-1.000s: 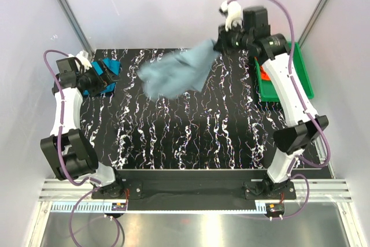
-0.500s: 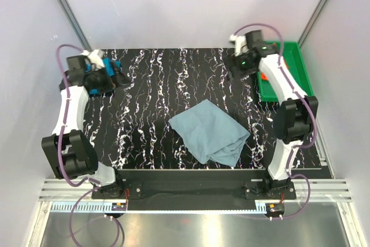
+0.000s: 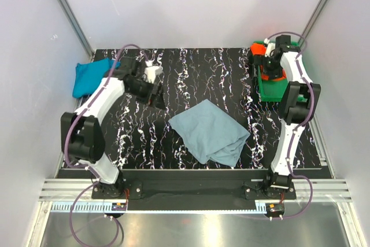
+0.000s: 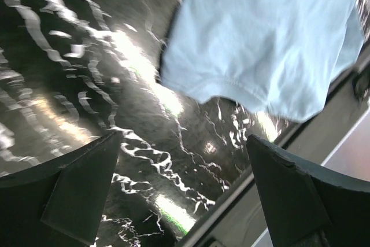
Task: Fold and stack the t-shirts
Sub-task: Flatten the tshirt out
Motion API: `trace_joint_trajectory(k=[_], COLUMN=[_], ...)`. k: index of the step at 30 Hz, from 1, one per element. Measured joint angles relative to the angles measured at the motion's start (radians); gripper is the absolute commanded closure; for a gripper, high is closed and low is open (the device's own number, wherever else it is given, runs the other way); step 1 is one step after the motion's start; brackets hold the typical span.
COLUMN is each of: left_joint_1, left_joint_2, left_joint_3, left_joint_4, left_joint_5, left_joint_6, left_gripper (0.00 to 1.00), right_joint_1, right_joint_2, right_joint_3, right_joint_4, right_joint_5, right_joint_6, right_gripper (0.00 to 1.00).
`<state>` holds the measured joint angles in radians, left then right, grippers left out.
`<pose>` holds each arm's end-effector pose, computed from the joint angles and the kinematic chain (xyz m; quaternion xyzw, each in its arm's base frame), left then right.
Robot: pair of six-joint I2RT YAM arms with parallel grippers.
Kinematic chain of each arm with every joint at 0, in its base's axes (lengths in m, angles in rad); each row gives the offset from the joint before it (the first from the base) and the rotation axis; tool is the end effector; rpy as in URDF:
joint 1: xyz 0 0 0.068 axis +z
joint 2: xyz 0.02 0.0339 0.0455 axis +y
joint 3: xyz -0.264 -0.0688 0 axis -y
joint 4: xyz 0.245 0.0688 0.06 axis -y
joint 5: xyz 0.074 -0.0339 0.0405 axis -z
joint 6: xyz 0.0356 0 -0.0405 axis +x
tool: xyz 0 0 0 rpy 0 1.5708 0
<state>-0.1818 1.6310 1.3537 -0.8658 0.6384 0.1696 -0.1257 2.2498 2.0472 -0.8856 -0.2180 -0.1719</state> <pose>0.3212 -0.0806 0.2743 0.2278 0.9019 -0.3079 0.1996 0.4854 -0.0536 0.2321 -0.0483 0.9644 0.0692 0.2506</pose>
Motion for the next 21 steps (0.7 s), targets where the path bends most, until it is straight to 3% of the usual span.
trace_joint_trajectory(k=[10,21], left_joint_1=[-0.217,-0.282], left_joint_2=[0.211,0.274], left_joint_3=[0.114,0.201], left_joint_4=[-0.056,-0.059], left_joint_5=[-0.014,-0.014], left_joint_6=[0.048,0.042], left_gripper=[0.01,0.01], right_joint_1=[-0.001,-0.129], right_joint_2=[0.064,0.125], right_joint_3=[0.013,0.04], right_joint_4=[-0.033,-0.034], right_joint_5=[-0.063,0.051], right_joint_6=[0.004,0.007], right_gripper=[0.0,0.0])
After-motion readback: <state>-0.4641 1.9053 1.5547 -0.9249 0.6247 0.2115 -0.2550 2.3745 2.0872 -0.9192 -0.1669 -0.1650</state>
